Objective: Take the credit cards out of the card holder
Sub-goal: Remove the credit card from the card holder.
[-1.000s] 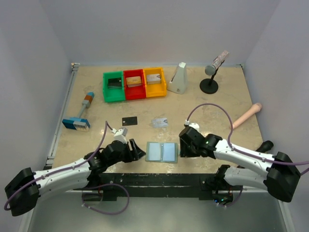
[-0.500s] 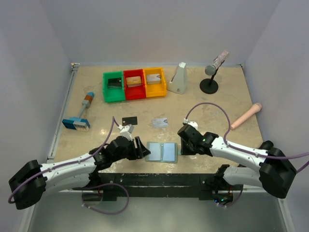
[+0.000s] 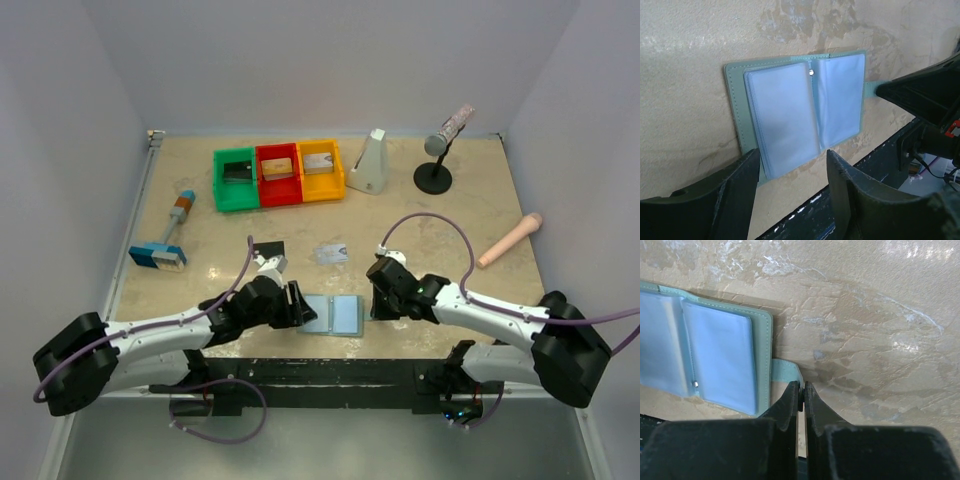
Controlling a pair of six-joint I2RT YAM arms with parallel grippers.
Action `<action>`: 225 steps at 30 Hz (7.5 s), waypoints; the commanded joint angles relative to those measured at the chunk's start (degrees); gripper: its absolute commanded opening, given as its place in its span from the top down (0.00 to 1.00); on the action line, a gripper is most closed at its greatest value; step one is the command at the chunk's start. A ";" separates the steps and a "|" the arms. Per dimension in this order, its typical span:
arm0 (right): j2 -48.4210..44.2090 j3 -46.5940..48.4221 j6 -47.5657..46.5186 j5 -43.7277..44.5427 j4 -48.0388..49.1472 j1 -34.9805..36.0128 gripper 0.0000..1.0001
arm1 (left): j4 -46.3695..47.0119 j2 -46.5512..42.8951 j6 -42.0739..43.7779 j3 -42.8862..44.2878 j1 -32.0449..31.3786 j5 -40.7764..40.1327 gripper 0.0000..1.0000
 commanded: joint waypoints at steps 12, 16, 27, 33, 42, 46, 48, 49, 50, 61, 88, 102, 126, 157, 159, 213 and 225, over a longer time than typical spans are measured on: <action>-4.55 -3.33 2.16 -1.54 2.18 -0.17 1.00 | 3.57 5.19 0.99 4.33 -0.28 0.70 0.41; -4.38 -3.42 2.25 -2.07 2.44 -0.17 1.00 | 4.10 5.89 0.99 4.50 -0.36 0.97 0.41; -3.41 -2.89 2.34 -3.30 3.14 -0.17 1.00 | 6.03 8.70 1.17 4.24 -0.28 3.43 0.41; -2.80 -2.80 2.34 -3.92 3.49 -0.08 1.00 | 7.53 10.28 1.25 4.41 -0.36 4.84 0.42; -2.00 -2.45 2.43 -4.62 4.02 -0.08 1.00 | 11.74 12.30 2.13 6.25 -0.80 8.88 0.42; -1.91 -2.36 2.51 -4.62 3.93 -0.08 1.00 | 11.75 13.19 2.57 7.66 -1.24 9.58 0.43; -2.09 -2.45 2.60 -4.53 3.93 -0.08 1.00 | 11.83 13.28 2.75 8.02 -1.24 9.59 0.43; -2.18 -2.45 2.51 -4.45 3.85 -0.08 1.00 | 11.75 13.19 2.84 8.19 -1.24 9.58 0.43; -2.18 -2.54 2.60 -4.45 3.85 -0.08 1.00 | 11.75 13.10 2.92 8.28 -1.24 9.67 0.43; -2.79 -2.89 2.95 -4.09 3.14 -0.08 1.00 | 10.87 13.98 4.50 11.52 -1.77 10.64 0.43; -24.34 -4.92 -0.91 -8.84 1.90 0.88 0.65 | 8.23 3.99 4.77 8.83 1.29 10.29 0.43; 4.31 1.33 5.93 -17.19 24.67 5.19 0.90 | 4.00 -12.48 4.77 -5.87 7.98 7.38 0.54; 10.49 0.54 4.19 -9.46 16.78 4.32 0.80 | 10.70 -4.56 4.94 -4.73 8.51 11.08 0.79; 9.24 -4.73 14.90 -15.25 40.23 6.43 0.60 | 14.56 4.66 6.35 -1.48 8.95 10.64 0.96; 9.95 -4.65 14.99 -15.43 40.67 6.43 0.60 | 14.56 5.54 6.35 -1.48 8.86 10.46 0.96; 9.51 -9.22 15.79 -13.59 44.54 6.07 0.60 | 18.43 14.59 5.56 -4.64 8.95 9.94 1.00; 8.81 -13.35 17.10 -14.20 53.85 5.46 0.60 | 19.74 15.38 5.39 -5.16 8.95 10.46 1.00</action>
